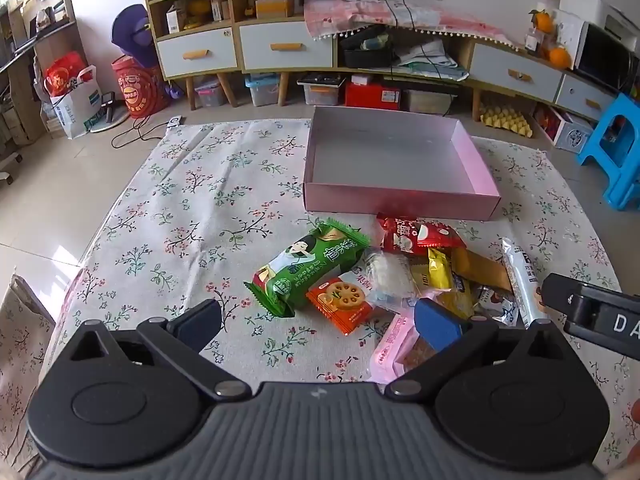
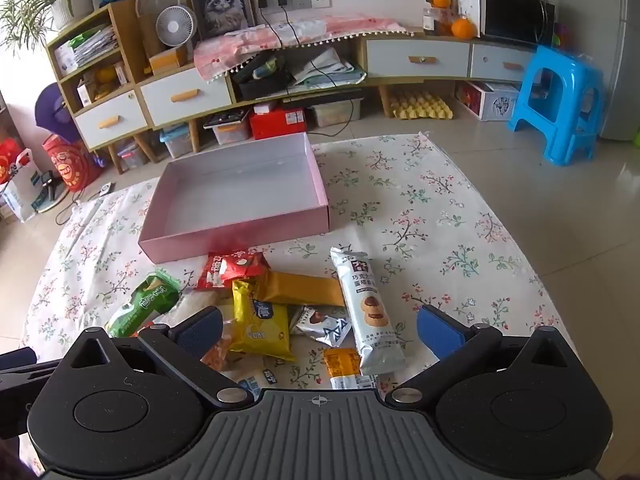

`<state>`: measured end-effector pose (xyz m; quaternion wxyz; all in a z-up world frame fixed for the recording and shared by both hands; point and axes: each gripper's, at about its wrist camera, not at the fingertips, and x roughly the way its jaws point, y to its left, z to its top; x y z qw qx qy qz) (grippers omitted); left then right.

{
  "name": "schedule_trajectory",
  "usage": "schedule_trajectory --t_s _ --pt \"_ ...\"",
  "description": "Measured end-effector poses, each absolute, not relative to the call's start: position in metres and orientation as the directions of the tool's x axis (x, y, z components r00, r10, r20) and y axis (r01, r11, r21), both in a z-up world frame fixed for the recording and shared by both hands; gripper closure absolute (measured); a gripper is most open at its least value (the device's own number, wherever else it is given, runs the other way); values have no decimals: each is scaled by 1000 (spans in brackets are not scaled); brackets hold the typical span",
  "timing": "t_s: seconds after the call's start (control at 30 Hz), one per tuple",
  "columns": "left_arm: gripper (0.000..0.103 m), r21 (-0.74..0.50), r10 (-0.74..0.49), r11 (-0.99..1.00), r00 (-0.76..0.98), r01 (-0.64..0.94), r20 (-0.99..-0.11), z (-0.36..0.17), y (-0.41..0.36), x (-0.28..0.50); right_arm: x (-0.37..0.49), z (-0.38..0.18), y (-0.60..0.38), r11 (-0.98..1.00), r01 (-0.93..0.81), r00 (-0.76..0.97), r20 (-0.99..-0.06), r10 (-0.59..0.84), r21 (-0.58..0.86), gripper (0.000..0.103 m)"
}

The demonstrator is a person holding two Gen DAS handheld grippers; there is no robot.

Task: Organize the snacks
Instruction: 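Reach left tool toward green snack pack while right tool reaches toward white cookie bar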

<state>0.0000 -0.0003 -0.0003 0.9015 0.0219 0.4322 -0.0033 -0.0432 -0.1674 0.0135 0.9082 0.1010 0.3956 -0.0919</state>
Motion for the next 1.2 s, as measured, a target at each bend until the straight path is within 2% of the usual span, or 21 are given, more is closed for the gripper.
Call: schedule_trajectory --t_s 0.33,0.37,1.2 --pt "0 33 34 999 623 -14 -781 -1 5 3 -43 13 -167 964 242 667 -740 -84 109 0" --pt "0 19 6 1000 624 15 -781 0 1 0 -43 12 -166 964 241 668 -740 -85 107 0" --pt "0 6 -3 1000 619 13 -785 -2 3 1 -43 14 -170 965 241 671 -737 -87 105 0"
